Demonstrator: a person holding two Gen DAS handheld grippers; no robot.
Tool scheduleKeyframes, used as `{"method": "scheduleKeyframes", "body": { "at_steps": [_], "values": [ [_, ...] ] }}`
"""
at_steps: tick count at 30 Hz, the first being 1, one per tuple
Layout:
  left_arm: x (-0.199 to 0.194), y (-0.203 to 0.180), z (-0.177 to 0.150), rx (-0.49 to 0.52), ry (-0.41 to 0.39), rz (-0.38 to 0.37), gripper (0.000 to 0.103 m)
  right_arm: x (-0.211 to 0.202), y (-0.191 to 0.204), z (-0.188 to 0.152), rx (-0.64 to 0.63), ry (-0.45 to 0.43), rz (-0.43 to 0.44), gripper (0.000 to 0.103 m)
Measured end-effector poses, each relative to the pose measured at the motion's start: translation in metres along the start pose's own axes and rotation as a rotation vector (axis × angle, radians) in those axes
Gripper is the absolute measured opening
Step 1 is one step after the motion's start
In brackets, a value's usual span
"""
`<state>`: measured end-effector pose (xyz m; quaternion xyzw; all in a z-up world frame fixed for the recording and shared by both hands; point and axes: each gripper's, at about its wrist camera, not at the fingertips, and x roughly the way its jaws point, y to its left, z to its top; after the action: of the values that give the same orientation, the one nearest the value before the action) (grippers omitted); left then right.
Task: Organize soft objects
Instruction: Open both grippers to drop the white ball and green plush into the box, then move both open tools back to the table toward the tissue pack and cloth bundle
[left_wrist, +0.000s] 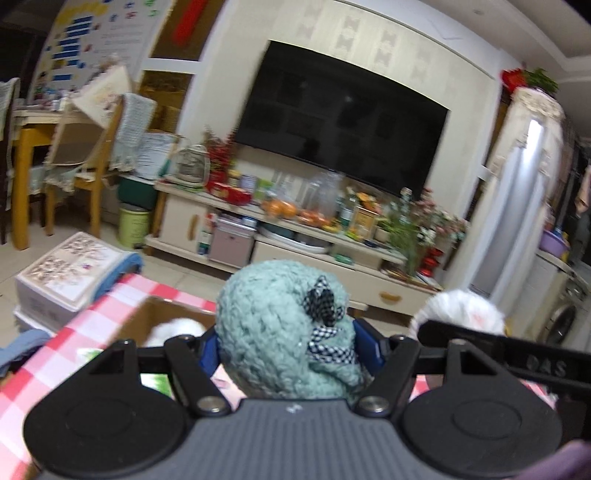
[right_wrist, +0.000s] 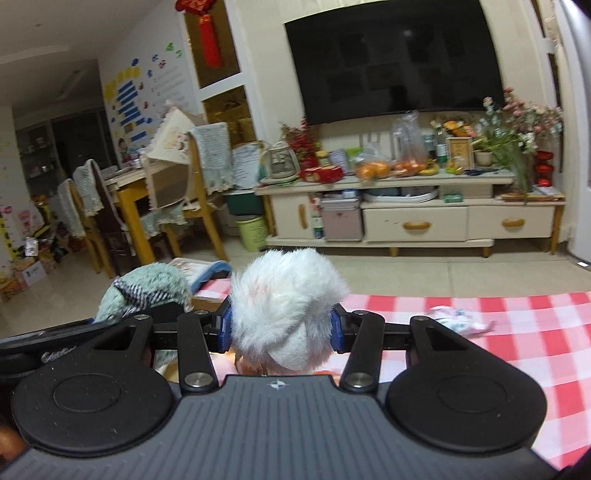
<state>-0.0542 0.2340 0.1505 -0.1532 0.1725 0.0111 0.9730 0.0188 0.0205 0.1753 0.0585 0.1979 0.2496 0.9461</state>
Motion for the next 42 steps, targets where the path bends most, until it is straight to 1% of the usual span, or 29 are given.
{"method": "scheduleKeyframes", "body": {
  "at_steps": [6, 11, 15, 22, 25, 27, 28, 29, 30, 31, 34, 42],
  "values": [
    [0.004, 0.025, 0.007, -0.042, 0.000, 0.071, 0.070, 0.024, 0.026, 0.000, 0.007, 0.036, 0.080, 0.059],
    [0.009, 0.032, 0.011, -0.043, 0.005, 0.097, 0.070, 0.043, 0.046, -0.010, -0.009, 0.082, 0.114, 0.059],
    [0.010, 0.034, 0.011, -0.031, 0.015, 0.109, 0.070, 0.057, 0.057, -0.016, -0.020, 0.129, 0.121, 0.060],
    [0.016, 0.032, 0.008, -0.009, 0.044, 0.125, 0.071, 0.060, 0.060, -0.037, -0.035, 0.180, 0.116, 0.062],
    [0.018, 0.029, 0.007, 0.003, 0.053, 0.138, 0.071, 0.056, 0.058, -0.043, -0.036, 0.195, 0.114, 0.067],
    [0.019, 0.028, 0.007, 0.011, 0.051, 0.150, 0.078, 0.052, 0.058, -0.049, -0.035, 0.199, 0.112, 0.069],
    [0.018, 0.027, 0.008, 0.012, 0.049, 0.158, 0.086, 0.050, 0.057, -0.048, -0.032, 0.202, 0.114, 0.078],
    [0.018, 0.027, 0.008, 0.011, 0.045, 0.165, 0.092, 0.048, 0.057, -0.049, -0.027, 0.200, 0.111, 0.090],
    [0.019, 0.026, 0.008, 0.009, 0.044, 0.169, 0.093, 0.046, 0.055, -0.049, -0.021, 0.194, 0.110, 0.096],
    [0.019, 0.024, 0.008, 0.009, 0.047, 0.171, 0.094, 0.042, 0.054, -0.049, -0.018, 0.185, 0.111, 0.099],
    [0.021, 0.018, 0.007, 0.022, 0.053, 0.163, 0.098, 0.029, 0.050, -0.050, -0.020, 0.164, 0.099, 0.099],
    [0.024, -0.002, 0.002, 0.061, 0.062, 0.133, 0.098, -0.003, 0.016, -0.054, 0.056, 0.125, 0.031, 0.100]
  ]
}}
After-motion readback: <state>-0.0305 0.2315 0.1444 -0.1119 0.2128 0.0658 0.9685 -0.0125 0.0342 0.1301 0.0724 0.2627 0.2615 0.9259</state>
